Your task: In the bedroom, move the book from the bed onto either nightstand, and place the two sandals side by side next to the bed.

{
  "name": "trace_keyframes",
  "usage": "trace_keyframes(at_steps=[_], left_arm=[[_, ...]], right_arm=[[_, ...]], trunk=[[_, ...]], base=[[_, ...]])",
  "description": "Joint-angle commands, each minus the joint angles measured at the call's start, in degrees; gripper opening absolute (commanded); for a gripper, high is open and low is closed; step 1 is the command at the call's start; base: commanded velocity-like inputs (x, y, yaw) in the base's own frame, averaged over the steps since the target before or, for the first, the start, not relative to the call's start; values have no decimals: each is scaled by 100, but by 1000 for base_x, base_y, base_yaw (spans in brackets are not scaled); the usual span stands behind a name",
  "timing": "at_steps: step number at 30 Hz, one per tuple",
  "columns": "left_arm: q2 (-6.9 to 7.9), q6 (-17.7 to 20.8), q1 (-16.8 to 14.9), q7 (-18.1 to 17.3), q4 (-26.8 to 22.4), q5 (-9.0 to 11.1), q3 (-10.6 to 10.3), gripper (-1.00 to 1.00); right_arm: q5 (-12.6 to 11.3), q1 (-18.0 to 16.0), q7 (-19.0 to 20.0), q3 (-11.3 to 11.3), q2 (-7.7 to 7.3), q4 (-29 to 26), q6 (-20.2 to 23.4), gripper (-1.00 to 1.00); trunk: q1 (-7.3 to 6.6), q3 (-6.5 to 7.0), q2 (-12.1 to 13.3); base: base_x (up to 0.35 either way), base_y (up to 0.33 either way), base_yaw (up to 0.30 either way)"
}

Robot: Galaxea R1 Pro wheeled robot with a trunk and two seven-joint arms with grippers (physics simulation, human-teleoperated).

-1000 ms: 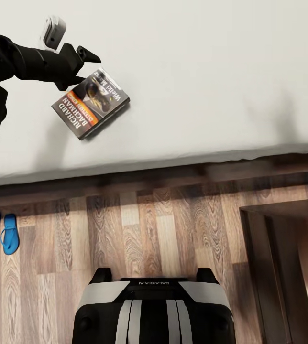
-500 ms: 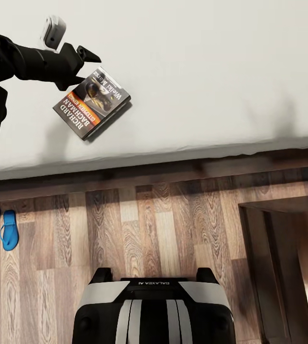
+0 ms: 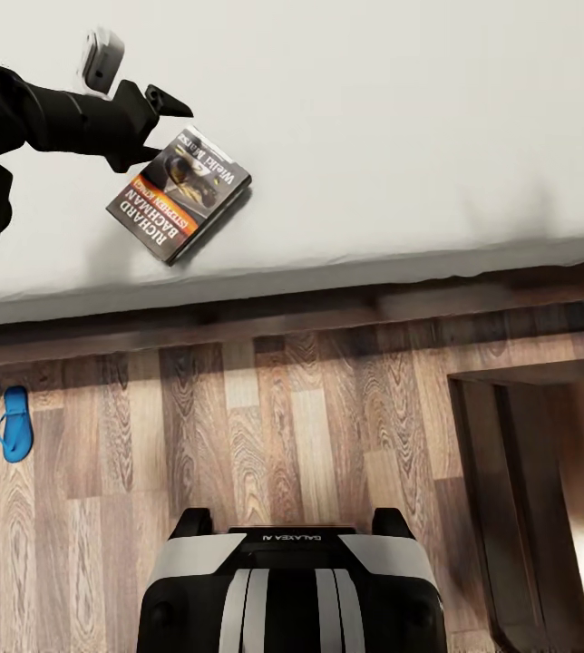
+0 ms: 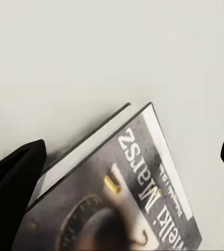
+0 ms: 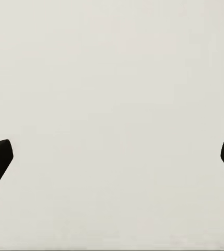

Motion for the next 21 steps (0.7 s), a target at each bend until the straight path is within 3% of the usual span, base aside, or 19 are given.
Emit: trace_keyframes(at_steps=[1, 13, 18, 20, 21], left_arm=[[6, 15, -4, 78, -5, 63, -15, 100], [44, 20, -4, 80, -50, 94, -4, 100], [158, 24, -16, 335, -326, 508, 171, 100], [204, 28, -23, 656, -572, 734, 267, 100], [204, 28, -23, 656, -572, 734, 267, 100]], right_arm=[[-54, -6, -33, 7, -3, -1, 41, 100], [-49, -10, -33, -1, 29, -1, 41, 100], [-58, -11, -33, -2, 47, -1, 41, 100], [-83, -15, -33, -4, 60, -1, 41, 100], [-83, -15, -33, -4, 60, -1, 41, 100]], trunk=[[-2, -3, -1], [-2, 16, -1], [-2, 55, -1], [-2, 73, -1], [-2, 82, -1]], base=[[-174, -54, 0], [-51, -16, 0], [-4, -1, 0], [-1, 0, 0], [-1, 0, 0]])
